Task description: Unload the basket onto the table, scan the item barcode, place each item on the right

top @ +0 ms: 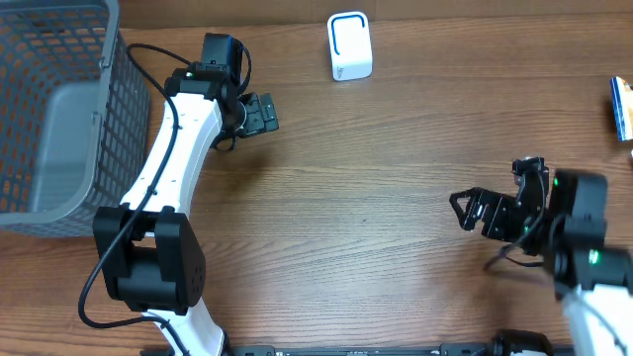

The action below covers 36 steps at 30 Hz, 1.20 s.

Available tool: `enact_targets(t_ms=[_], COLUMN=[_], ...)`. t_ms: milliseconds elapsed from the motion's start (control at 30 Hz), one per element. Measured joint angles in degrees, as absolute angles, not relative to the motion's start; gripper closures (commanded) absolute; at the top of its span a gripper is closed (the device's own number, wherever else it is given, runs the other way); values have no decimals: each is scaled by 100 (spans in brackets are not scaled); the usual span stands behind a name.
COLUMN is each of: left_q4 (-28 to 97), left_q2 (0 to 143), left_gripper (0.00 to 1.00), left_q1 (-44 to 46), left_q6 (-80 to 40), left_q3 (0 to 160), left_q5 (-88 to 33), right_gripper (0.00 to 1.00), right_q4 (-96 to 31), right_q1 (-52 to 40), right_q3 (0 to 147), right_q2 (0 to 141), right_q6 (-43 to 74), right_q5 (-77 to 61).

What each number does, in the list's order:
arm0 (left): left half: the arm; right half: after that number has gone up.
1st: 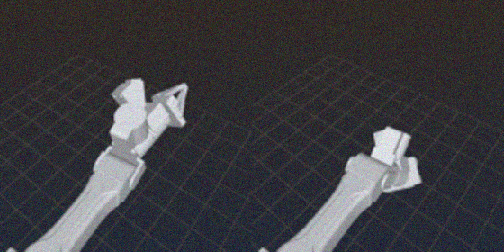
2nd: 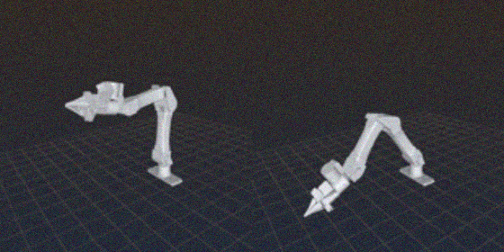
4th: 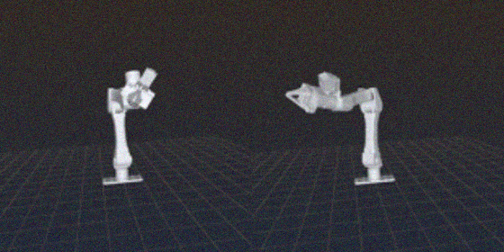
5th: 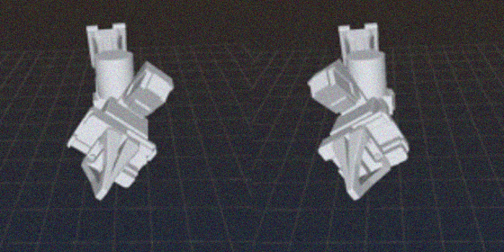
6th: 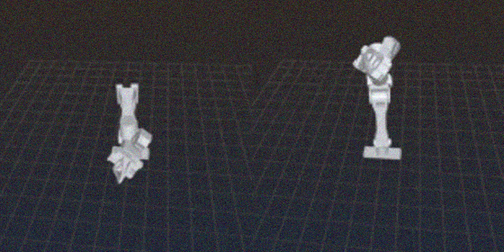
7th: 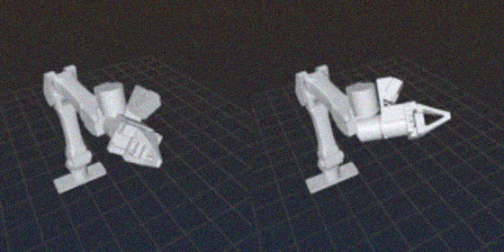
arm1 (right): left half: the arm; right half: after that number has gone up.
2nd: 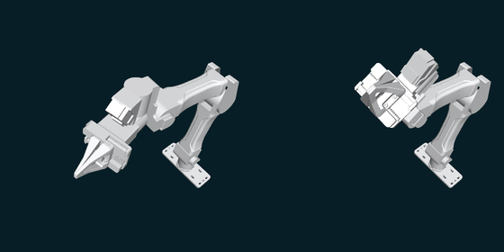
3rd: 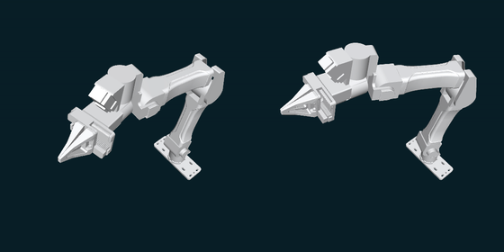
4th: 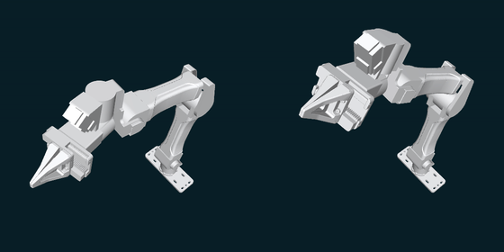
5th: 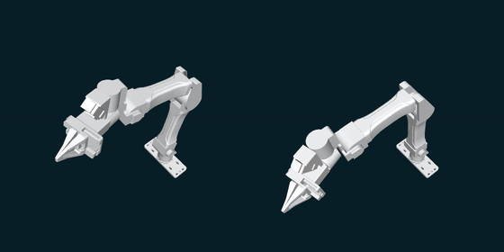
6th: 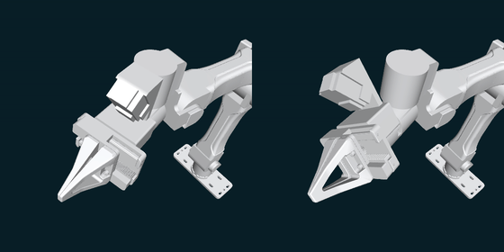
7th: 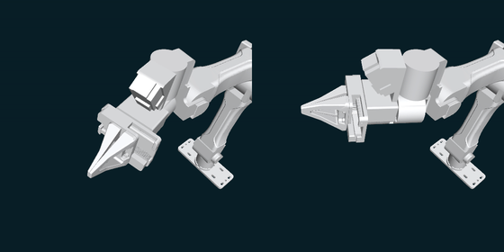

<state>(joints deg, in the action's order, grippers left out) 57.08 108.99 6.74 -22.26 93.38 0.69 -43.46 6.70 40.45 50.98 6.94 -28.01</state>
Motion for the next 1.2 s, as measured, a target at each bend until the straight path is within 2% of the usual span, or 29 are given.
enact_targets(t_ms=[233, 467, 867, 1200], left_q4=[5708, 5706, 5706, 5708], left_q2=[10899, 10899, 10899, 10899], left_gripper=[0, 0, 0, 0], left_q1=[674, 674, 674, 674], left_q6=[-2226, -2226, -2226, -2224], left_q3=[9338, 9338, 9338, 9338], left_q5=[71, 71, 71, 71], right_gripper=[0, 0, 0, 0], right_q4=[-2150, -1251, -980, -469], right_q1=[670, 670, 661, 447], right_q3=[2338, 993, 714, 526], right_q2=[2926, 1216, 237, 84], right_q6=[528, 506, 489, 489], right_q5=[-3352, -3470, -3094, -2674])
